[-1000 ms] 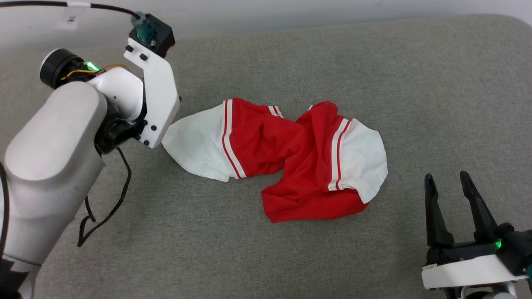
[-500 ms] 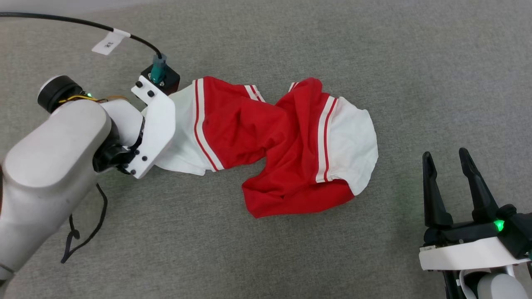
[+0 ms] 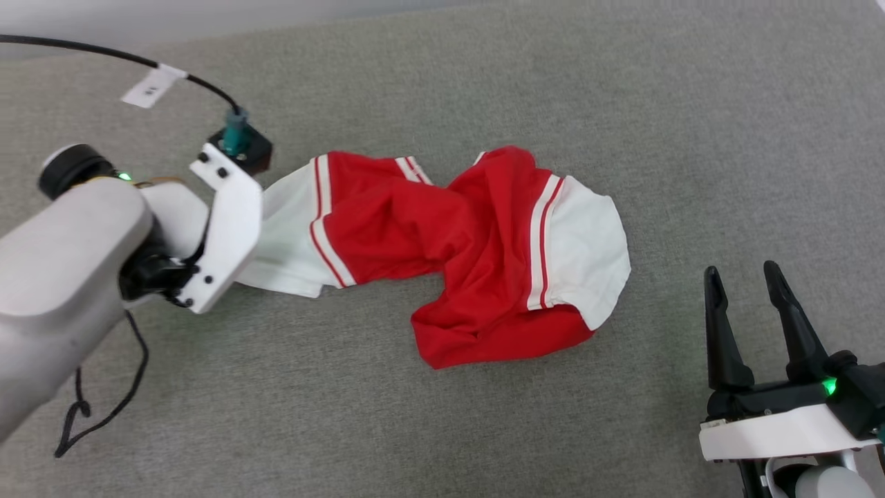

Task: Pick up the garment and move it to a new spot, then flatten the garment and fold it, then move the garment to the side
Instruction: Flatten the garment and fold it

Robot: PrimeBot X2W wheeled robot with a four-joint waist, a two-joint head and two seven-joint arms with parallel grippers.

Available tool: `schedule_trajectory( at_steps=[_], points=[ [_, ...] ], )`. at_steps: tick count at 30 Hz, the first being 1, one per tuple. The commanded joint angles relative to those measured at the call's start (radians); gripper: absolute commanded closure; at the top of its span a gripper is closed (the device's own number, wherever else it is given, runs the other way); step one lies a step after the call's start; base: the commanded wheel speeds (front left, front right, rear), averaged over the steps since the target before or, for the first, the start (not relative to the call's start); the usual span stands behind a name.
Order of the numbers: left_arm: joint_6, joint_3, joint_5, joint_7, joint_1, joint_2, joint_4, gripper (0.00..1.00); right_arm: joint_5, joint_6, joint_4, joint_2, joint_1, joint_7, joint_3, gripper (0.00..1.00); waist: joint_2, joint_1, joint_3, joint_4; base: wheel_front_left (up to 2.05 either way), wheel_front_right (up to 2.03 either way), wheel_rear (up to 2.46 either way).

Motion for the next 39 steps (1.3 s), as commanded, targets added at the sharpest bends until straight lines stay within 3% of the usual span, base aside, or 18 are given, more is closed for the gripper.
schedule_trajectory(
  at_steps=[1,7,12,13,14,18,23,30,32,33,34,35,36,38,39],
  points=[
    [0.001,-0.007,-0.004,-0.006,-0.014,0.015,-0.003,1.00,-0.001,-0.001,-0.001,0.002,0.012,-0.002,-0.004,0.00,-0.0001,-0.0001,-0.016,0.013,0.00,0.00,0.00],
    [0.003,-0.018,-0.034,-0.004,0.033,0.120,0.031,1.00,-0.011,-0.001,-0.005,0.002,0.013,-0.002,-0.006,0.00,-0.0001,-0.0001,-0.025,0.027,0.00,0.00,0.00],
    [0.035,-0.005,-0.067,-0.049,0.094,0.151,0.082,1.00,-0.016,-0.001,-0.002,0.002,0.016,-0.002,0.001,0.00,-0.0001,-0.0001,-0.023,0.022,0.00,0.00,0.00],
    [0.042,-0.001,-0.074,-0.068,0.106,0.147,0.089,0.58,-0.016,-0.001,0.000,0.002,0.019,-0.002,0.000,0.00,-0.0001,-0.0001,-0.027,0.022,0.00,0.00,0.00],
    [0.046,0.005,-0.072,-0.095,0.113,0.141,0.092,0.00,-0.018,-0.001,0.002,0.002,0.023,-0.002,-0.003,0.00,-0.0001,-0.0001,-0.032,0.024,0.00,0.00,0.00],
    [0.061,0.033,-0.048,-0.246,0.124,0.115,0.094,0.00,-0.031,-0.001,0.007,0.002,0.025,-0.002,-0.020,0.00,-0.0001,-0.0001,-0.066,0.040,0.00,0.00,0.00],
    [0.110,0.078,0.041,-0.544,0.131,0.076,0.066,0.00,-0.065,-0.001,-0.016,0.002,0.003,-0.002,-0.086,0.00,-0.0001,-0.0001,-0.130,0.080,0.00,0.00,0.00],
    [0.296,0.184,0.083,-0.955,0.231,0.050,0.001,0.00,-0.185,-0.001,-0.097,0.001,-0.106,-0.002,-0.152,0.00,-0.0001,-0.0001,-0.183,0.118,0.00,0.00,0.00],
    [0.359,0.214,0.087,-1.042,0.274,0.062,-0.036,0.00,-0.199,-0.001,-0.104,-0.030,-0.149,-0.002,-0.151,0.00,-0.0001,-0.0001,-0.189,0.123,0.00,0.00,0.00],
    [0.359,0.214,0.087,-1.042,0.274,0.062,-0.036,0.00,-0.199,-0.001,-0.104,-0.030,-0.149,-0.002,-0.151,0.00,-0.0001,-0.0001,-0.189,0.123,0.00,0.00,0.00],
    [0.424,0.241,0.079,-1.113,0.326,0.068,-0.082,0.00,-0.199,-0.001,-0.088,-0.068,-0.194,-0.002,-0.140,0.00,-0.0001,-0.0001,-0.192,0.130,0.00,0.00,0.00],
    [0.424,0.241,0.079,-1.113,0.326,0.068,-0.082,0.00,-0.199,-0.001,-0.088,-0.068,-0.194,-0.002,-0.140,0.00,-0.0001,-0.0001,-0.192,0.130,0.00,0.00,0.00],
    [0.487,0.265,0.079,-1.154,0.382,0.078,-0.125,0.00,-0.192,-0.001,-0.062,-0.117,-0.234,-0.002,-0.117,0.00,-0.0001,-0.0001,-0.195,0.137,0.00,0.00,0.00],
    [0.546,0.292,0.078,-1.178,0.441,0.078,-0.172,0.00,-0.174,-0.001,-0.021,-0.168,-0.263,-0.002,-0.084,0.00,-0.0001,-0.0001,-0.197,0.144,0.00,0.00,0.00],
    [0.546,0.292,0.078,-1.178,0.441,0.078,-0.172,0.00,-0.174,-0.001,-0.021,-0.168,-0.263,-0.002,-0.084,0.00,-0.0001,-0.0001,-0.197,0.144,0.00,0.00,0.00]
  ],
)
